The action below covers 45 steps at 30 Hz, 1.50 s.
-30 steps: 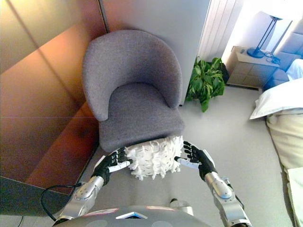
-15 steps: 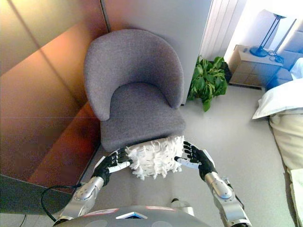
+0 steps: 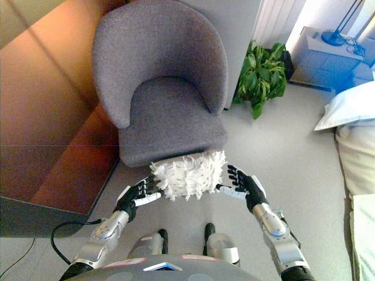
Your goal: Pick up the pillow and put it on the sofa.
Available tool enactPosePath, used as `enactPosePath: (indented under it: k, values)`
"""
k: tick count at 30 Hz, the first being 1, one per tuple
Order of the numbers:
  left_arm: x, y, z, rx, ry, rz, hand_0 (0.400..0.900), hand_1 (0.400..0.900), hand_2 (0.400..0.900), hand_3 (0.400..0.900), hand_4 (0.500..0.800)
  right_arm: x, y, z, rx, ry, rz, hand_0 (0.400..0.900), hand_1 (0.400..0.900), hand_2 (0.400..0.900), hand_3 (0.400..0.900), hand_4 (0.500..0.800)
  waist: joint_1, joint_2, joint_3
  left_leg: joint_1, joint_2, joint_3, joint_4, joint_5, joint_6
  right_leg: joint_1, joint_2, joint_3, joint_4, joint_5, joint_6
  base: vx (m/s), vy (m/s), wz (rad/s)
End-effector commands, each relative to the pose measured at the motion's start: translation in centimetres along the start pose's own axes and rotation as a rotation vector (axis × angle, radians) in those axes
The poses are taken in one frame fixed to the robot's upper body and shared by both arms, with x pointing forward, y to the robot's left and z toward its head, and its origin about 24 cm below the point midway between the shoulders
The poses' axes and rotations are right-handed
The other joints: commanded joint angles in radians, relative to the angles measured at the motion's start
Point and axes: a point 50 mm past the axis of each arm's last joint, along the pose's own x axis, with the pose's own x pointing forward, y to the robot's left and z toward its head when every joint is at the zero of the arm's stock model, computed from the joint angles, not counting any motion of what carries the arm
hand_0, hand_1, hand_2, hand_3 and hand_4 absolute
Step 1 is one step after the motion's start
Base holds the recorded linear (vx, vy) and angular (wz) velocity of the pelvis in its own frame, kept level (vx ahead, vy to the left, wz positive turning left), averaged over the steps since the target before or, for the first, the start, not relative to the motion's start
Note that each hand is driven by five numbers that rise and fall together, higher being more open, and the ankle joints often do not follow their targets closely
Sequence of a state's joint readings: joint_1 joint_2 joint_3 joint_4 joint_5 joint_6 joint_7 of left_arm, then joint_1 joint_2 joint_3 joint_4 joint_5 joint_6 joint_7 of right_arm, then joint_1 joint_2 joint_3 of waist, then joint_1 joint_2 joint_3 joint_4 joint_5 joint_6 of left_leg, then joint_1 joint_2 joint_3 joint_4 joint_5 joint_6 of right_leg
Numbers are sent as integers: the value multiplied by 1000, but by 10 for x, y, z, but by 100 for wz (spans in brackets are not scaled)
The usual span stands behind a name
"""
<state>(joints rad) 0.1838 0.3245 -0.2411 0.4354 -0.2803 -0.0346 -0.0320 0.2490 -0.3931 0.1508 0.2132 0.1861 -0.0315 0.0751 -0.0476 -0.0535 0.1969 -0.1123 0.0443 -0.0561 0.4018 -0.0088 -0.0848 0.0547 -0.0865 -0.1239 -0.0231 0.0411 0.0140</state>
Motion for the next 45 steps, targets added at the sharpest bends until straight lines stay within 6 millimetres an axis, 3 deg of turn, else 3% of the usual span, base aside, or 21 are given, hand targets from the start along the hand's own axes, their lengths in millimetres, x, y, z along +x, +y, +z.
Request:
enactPosePath:
  k: [1,3,7,10,11,14,15,16,18,21,26,27,30,32,35,37,39,41,42,43,45]
  values:
    - [9,3,46,-29,-214,18,900,900,900,900,800,7,-21,57,-38,-278,-77,900,900,900,900,800,8,-12,-18,-136,-8,16,56,-20,36,53,25,-20,17,-80,32,218,25,-13]
    - [11,2,48,-22,-216,24,900,900,900,900,800,12,-20,58,-43,-283,-83,900,900,900,900,800,26,12,-19,-170,28,39,-196,102,18,76,52,-11,-1,-98,44,231,71,-15]
    - [14,1,55,-14,-240,42,900,900,900,900,800,18,-18,64,-67,-297,-89,900,900,900,900,800,54,31,-21,-225,45,86,-347,219,-4,120,59,14,-22,-138,60,259,93,-39]
    - [12,2,52,-34,-237,53,900,900,900,900,800,19,-12,64,-76,-296,-64,900,900,900,900,800,62,32,-44,-202,46,93,-337,207,18,161,41,31,-8,-181,68,377,181,-49]
    - [15,3,57,-22,-250,61,900,900,900,900,800,21,-9,63,-67,-291,-63,900,900,900,900,800,67,9,-71,-198,22,92,-317,186,35,167,6,37,47,-209,83,433,200,-42]
    - [14,10,65,-12,-277,81,900,900,900,900,800,24,-5,66,-51,-301,-51,900,900,900,900,800,74,-15,-79,-182,6,113,-299,151,66,120,-12,62,178,-210,99,353,186,-27]
    - [15,12,69,20,-285,80,900,900,900,900,800,26,-2,67,-71,-298,-36,900,900,900,900,800,68,-33,-82,-149,-31,116,-298,112,102,48,-41,69,357,-129,125,213,150,9]
    - [15,12,69,19,-285,79,900,900,900,900,800,26,-2,67,-71,-298,-36,900,900,900,900,800,70,-29,-85,-153,-27,116,-300,114,101,43,-37,70,355,-125,125,324,247,11]
    - [15,17,70,13,-288,106,900,900,900,900,800,29,2,70,-74,-306,-23,900,900,900,900,800,59,-25,-66,-92,-57,122,-318,84,140,-40,-53,63,553,24,135,252,254,-8]
    - [16,20,74,9,-298,133,900,900,900,900,800,33,7,71,-85,-298,-23,900,900,900,900,800,40,5,-32,28,-53,122,-382,51,168,-167,-56,-16,724,35,139,307,195,4]
    - [18,18,79,11,-315,125,900,900,900,900,800,31,1,76,-137,-318,-58,900,900,900,900,800,18,13,-2,90,-43,81,-415,33,140,-226,-83,-62,538,-56,120,290,-62,30]
    - [20,17,83,8,-327,130,900,900,900,900,800,32,-5,81,-179,-332,-99,900,900,900,900,800,19,9,0,104,-34,63,-413,0,109,-256,-154,-61,341,-40,127,291,-276,36]
    - [22,20,90,17,-351,151,900,900,900,900,800,32,-17,88,-390,-344,-163,900,900,900,900,800,2,-15,10,143,-5,14,-408,-56,58,-267,-236,-7,63,136,190,336,-332,59]
    - [21,22,92,18,-363,162,900,900,900,900,800,31,-22,92,-515,-350,-184,900,900,900,900,800,-3,-20,11,163,15,1,-402,-77,45,-268,-236,30,41,171,207,264,-267,53]
    - [22,19,98,13,-395,161,900,900,900,900,800,36,-30,101,-740,-368,-222,900,900,900,900,800,5,-38,8,148,38,-20,-380,-100,23,-256,-215,3,49,149,210,179,-341,69]
    - [26,10,115,-40,-452,144,900,900,900,900,800,44,-45,120,-923,-390,-281,900,900,900,900,800,14,-15,48,99,89,-80,-342,-92,-2,-298,-174,-37,146,78,181,46,-348,103]
    - [31,-3,131,-60,-501,106,900,900,900,900,800,46,-52,135,-1041,-421,-338,900,900,900,900,800,15,-3,85,24,107,-91,-317,-70,-11,-333,-175,-81,207,38,166,-105,-285,119]
    - [33,-8,139,-68,-523,95,900,900,900,900,800,48,-55,143,-1073,-444,-380,900,900,900,900,800,5,-2,98,-28,104,-78,-299,-52,-9,-349,-186,-106,216,34,160,-137,-217,104]
    - [36,-20,154,-72,-565,56,900,900,900,900,800,52,-63,154,-1148,-453,-439,900,900,900,900,800,0,4,137,-98,126,18,-276,-19,-11,-372,-197,-148,241,18,156,-176,-121,62]
    - [36,-21,160,-74,-582,53,900,900,900,900,800,54,-62,163,-1171,-479,-461,900,900,900,900,800,-1,7,149,-128,132,45,-274,-3,-10,-394,-196,-155,252,16,153,-211,-135,48]
    - [35,-20,171,-89,-628,72,900,900,900,900,800,59,-57,180,-1208,-535,-475,900,900,900,900,800,8,14,168,-165,128,43,-272,3,-6,-461,-184,-146,288,15,147,-120,-56,-11]
